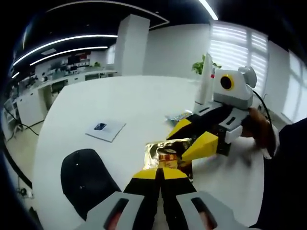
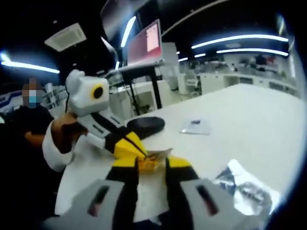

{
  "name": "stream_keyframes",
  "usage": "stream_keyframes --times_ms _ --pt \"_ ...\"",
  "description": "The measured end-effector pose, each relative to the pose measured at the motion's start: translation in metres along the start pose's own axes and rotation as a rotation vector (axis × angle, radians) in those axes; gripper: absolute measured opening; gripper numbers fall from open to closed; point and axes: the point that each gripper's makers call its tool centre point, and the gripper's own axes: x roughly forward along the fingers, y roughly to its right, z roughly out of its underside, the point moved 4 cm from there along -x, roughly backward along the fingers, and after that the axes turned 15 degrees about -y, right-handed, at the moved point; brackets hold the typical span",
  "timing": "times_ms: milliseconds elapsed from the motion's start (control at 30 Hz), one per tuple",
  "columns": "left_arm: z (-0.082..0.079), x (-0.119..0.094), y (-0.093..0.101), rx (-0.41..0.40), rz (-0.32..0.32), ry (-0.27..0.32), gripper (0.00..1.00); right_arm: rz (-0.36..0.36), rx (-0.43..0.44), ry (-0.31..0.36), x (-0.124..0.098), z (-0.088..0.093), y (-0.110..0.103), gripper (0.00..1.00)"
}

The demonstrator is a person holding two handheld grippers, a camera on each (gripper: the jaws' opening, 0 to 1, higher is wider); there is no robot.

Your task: Arrange the skincare products in the storage area until every visible bottle or jar stands upright without overlapping.

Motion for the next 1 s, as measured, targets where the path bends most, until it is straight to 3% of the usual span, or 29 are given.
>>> stream_keyframes --times_ms 267,333,833,1000 --pt "0.000 0.001 0.002 0.030 -0.024 -0.006 0.00 0.036 -0.063 -0.021 0.001 -0.003 0.000 0.14" --pt "0.000 0.000 0.001 0.073 -0.066 -0.012 0.00 0.045 -0.079 -0.022 0.000 -0.004 0.000 0.11" --pt "0.000 -0.006 0.002 0.127 -0.045 0.003 0.00 0.087 -0.164 -0.037 -0.002 -0.007 0.004 0.02" --pt "-0.005 -0.013 0.000 0.122 -0.046 0.030 0.00 0.109 -0.237 -0.050 -0.005 -0.009 0.001 0.01"
